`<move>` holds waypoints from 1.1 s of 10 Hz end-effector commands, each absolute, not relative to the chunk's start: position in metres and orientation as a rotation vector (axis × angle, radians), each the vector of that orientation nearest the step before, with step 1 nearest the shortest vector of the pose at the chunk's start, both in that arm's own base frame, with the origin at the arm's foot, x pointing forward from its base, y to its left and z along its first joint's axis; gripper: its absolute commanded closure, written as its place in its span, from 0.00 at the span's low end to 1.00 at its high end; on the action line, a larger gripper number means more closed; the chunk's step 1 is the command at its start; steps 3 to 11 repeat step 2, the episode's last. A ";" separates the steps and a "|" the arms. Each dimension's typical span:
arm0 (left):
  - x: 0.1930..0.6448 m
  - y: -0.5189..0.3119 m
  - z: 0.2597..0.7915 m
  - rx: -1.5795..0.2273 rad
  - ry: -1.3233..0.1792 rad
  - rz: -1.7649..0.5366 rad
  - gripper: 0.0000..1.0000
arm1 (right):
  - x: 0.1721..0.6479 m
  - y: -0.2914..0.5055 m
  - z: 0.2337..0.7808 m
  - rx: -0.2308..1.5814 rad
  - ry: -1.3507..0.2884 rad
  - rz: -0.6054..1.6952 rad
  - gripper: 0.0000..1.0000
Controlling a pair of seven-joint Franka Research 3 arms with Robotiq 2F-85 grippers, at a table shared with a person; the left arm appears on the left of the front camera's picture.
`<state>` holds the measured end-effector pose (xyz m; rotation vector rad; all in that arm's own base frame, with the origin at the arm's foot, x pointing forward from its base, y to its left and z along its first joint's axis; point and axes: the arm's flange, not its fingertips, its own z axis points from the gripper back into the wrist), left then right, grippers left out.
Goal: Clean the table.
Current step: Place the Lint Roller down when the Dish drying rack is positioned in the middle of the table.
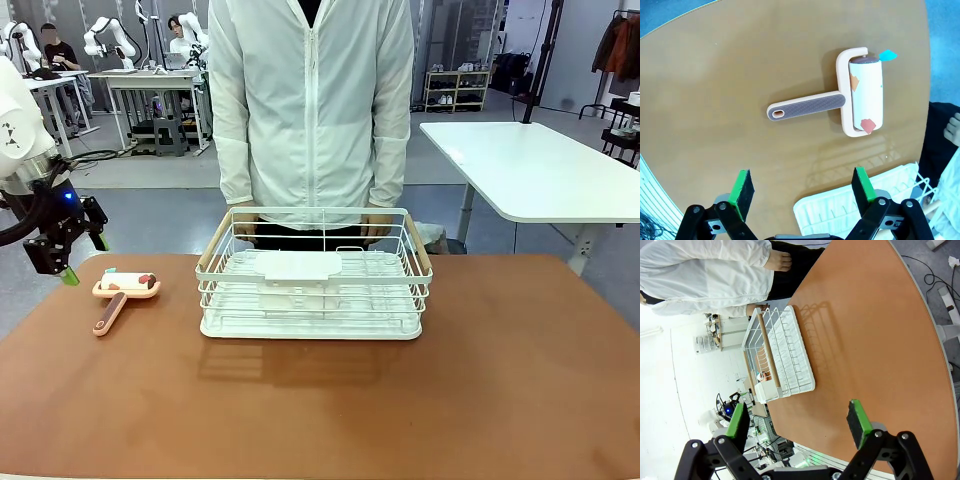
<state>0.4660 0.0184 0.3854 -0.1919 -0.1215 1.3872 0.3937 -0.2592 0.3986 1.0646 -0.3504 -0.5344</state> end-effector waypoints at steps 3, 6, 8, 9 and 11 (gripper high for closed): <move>0.465 0.019 0.386 -0.197 -0.120 1.390 0.00 | 0.392 -0.259 0.401 1.072 -0.354 -0.525 0.00; 0.465 0.019 0.386 -0.197 -0.120 1.390 0.00 | 0.392 -0.259 0.401 1.072 -0.354 -0.525 0.00; 0.465 0.019 0.386 -0.197 -0.120 1.390 0.00 | 0.392 -0.259 0.401 1.072 -0.354 -0.525 0.00; 0.465 0.019 0.386 -0.197 -0.120 1.390 0.00 | 0.392 -0.259 0.401 1.072 -0.354 -0.525 0.00; 0.465 0.019 0.386 -0.197 -0.120 1.390 0.00 | 0.392 -0.259 0.401 1.072 -0.354 -0.525 0.00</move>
